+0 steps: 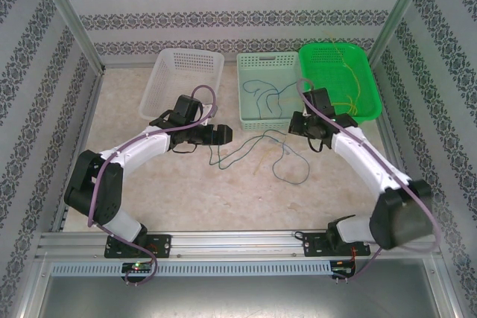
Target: Untangle the cables
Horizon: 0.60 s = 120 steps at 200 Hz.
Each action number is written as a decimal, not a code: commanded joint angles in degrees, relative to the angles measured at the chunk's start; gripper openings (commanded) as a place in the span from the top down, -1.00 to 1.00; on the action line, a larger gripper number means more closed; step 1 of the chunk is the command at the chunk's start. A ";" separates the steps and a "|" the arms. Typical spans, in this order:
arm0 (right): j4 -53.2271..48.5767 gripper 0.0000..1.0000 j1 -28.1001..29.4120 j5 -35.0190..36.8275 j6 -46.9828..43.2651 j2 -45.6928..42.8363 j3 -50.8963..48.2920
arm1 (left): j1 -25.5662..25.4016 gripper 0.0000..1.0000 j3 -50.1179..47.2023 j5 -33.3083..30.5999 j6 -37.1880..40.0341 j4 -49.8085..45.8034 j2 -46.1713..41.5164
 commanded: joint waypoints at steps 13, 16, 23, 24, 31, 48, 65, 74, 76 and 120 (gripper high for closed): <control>-8.70 1.00 0.32 1.90 -2.40 -5.98 6.33 | -0.69 -0.72 1.05 1.10 -0.98 2.19 0.69; -9.23 1.00 0.30 1.60 -2.66 -6.17 7.01 | -0.69 -0.72 1.03 1.10 -0.94 2.32 0.71; -10.58 1.00 0.26 0.90 -3.16 -6.41 8.45 | -0.69 -0.72 1.03 1.01 -1.01 2.31 0.62; -10.78 1.00 0.28 0.80 -3.28 -6.41 8.63 | -0.69 -0.72 1.04 1.01 -1.01 2.33 0.67; -11.75 1.00 0.26 0.03 -3.80 -6.55 9.97 | -0.69 -0.72 0.99 1.01 -1.07 2.42 0.63; -13.05 1.00 0.30 -0.70 -4.49 -7.00 12.22 | -0.77 -0.72 1.04 0.92 -1.22 2.59 0.65; -13.61 1.00 0.31 -0.22 -5.00 -7.79 14.14 | -0.71 -0.72 1.19 0.94 -1.19 2.36 0.53; -14.47 1.00 0.56 1.68 -6.05 -8.05 15.43 | -0.73 -0.72 1.20 0.85 -1.23 2.29 0.36; -14.76 1.00 0.67 2.39 -6.41 -8.15 15.79 | -0.76 -0.72 1.20 0.84 -1.23 2.32 0.34; -16.67 1.00 1.91 18.83 -12.27 -8.18 19.69 | -0.86 -0.72 1.45 0.92 -1.39 2.77 0.77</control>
